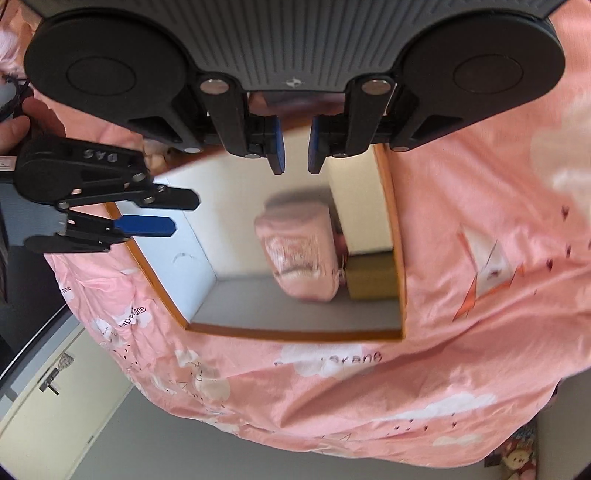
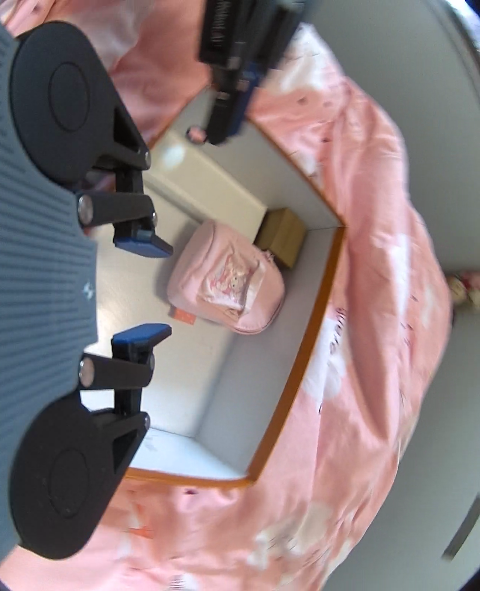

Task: Organize objects
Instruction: 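Move both grippers back toward the pile beside the orange box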

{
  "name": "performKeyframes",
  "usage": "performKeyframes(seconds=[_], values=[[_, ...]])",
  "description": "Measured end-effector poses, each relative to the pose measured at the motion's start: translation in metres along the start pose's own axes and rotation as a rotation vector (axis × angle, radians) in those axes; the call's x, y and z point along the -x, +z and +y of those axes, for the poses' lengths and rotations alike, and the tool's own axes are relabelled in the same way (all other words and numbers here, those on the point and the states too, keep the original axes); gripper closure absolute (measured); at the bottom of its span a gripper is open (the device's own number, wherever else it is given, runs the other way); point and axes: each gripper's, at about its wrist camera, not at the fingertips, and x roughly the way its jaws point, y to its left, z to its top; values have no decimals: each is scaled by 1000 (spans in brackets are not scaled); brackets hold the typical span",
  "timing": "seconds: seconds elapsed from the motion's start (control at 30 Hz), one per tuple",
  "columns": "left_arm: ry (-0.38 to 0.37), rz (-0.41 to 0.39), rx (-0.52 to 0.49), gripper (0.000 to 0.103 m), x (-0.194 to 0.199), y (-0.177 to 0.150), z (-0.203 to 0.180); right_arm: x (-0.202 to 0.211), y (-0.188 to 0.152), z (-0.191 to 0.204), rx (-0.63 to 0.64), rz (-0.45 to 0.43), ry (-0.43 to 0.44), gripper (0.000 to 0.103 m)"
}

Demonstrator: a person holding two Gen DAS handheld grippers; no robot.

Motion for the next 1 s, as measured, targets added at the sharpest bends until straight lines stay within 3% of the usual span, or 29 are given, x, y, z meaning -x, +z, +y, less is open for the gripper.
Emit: performKeyframes(seconds=[0.13,0.2,0.37,0.43,0.5,0.63,0.77,1.0], values=[[-7,-2,110,84,12,-32,11,23,-44,3,-136,-46,7,60],[-4,-25,111,82,16,-47,10,38,-55,6,-178,-64,15,60],[4,15,199,76,2,-77,20,31,-96,36,-248,-8,73,60],[21,8,238,65,-5,-85,25,27,-108,42,-278,16,94,60],[40,12,272,59,-12,-90,30,17,-116,47,-309,49,118,60],[9,41,334,54,-20,-99,38,-3,-128,50,-362,123,129,61],[-15,60,388,48,-26,-102,46,-18,-137,52,-391,177,105,74],[-63,126,477,37,-43,-105,58,-30,-143,58,-395,218,109,74]])
